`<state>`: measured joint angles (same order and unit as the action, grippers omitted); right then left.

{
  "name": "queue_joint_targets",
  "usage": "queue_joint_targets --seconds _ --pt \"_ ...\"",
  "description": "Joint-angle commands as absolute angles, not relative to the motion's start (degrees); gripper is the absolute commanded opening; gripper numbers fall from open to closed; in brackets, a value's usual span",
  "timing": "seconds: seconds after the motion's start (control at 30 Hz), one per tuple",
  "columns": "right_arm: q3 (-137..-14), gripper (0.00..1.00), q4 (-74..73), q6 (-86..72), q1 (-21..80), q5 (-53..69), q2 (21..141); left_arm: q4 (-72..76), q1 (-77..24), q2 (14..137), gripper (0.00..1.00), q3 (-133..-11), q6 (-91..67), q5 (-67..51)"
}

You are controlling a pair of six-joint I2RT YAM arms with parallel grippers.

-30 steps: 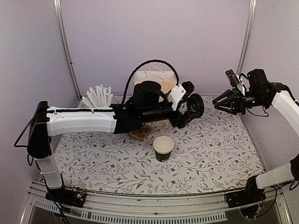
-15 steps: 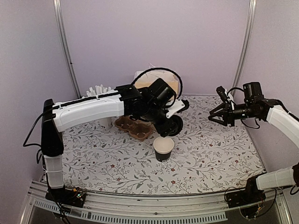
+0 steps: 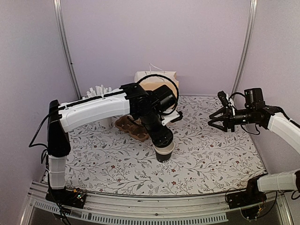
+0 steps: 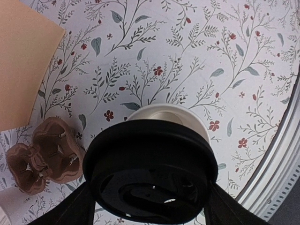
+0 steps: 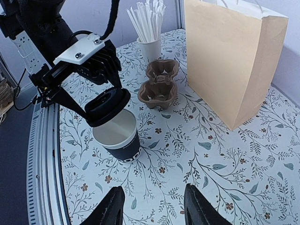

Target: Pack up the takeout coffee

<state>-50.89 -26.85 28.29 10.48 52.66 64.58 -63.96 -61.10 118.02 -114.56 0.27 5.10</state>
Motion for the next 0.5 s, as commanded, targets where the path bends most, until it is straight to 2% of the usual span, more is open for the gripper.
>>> queue_joint_targets --seconds 0.0,0.47 --pt "-50.02 0.46 -25.08 27.9 11.56 53.83 64.4 -66.26 -60.46 120.06 0.8 -117.17 -2.14 4.03" --pt "-49.22 0.46 -24.81 28.3 11.95 54.27 64.25 -65.83 -60.41 122.58 0.79 -117.88 -1.81 2.83"
